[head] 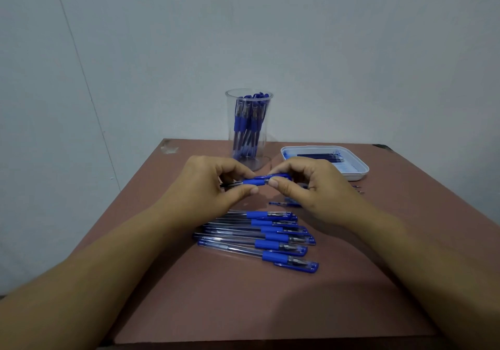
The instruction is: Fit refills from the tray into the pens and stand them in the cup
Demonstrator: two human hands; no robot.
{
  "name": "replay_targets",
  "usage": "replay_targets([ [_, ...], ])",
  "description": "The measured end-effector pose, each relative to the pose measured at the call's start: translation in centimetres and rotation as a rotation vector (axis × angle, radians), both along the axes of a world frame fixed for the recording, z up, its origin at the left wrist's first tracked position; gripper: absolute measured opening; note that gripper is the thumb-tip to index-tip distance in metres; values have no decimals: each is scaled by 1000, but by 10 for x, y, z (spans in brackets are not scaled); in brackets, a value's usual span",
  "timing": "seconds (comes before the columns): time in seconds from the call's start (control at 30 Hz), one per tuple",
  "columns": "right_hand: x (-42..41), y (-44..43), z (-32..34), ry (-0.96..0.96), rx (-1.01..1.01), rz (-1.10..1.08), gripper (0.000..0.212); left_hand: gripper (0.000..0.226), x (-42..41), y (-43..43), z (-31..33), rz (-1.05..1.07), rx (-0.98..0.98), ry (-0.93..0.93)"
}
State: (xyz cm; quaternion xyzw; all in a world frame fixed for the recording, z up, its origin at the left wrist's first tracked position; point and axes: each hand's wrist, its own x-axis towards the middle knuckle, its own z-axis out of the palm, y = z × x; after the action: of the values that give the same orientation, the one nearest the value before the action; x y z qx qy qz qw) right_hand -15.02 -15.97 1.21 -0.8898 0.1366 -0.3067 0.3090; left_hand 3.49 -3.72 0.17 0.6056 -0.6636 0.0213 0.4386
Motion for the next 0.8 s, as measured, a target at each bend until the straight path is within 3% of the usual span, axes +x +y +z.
replay_targets([
  [0.23, 3, 3, -5, 38, 41, -21, 10, 14, -1, 0, -2, 33, 14, -71],
  [0.4, 5, 2, -8, 49, 31, -16, 9, 14, -2, 0, -4, 32, 58, 2],
  [0.57, 9, 3, -8, -97, 266, 27, 11, 21, -5, -3, -1, 5, 20, 83],
  [0.67, 6, 1, -2, -245, 335, -3, 10, 40, -2, -4, 2, 28, -7, 37],
  [0.8, -5, -12, 28, -479, 343, -98, 23, 72, 28, -4, 16, 173, -49, -235],
])
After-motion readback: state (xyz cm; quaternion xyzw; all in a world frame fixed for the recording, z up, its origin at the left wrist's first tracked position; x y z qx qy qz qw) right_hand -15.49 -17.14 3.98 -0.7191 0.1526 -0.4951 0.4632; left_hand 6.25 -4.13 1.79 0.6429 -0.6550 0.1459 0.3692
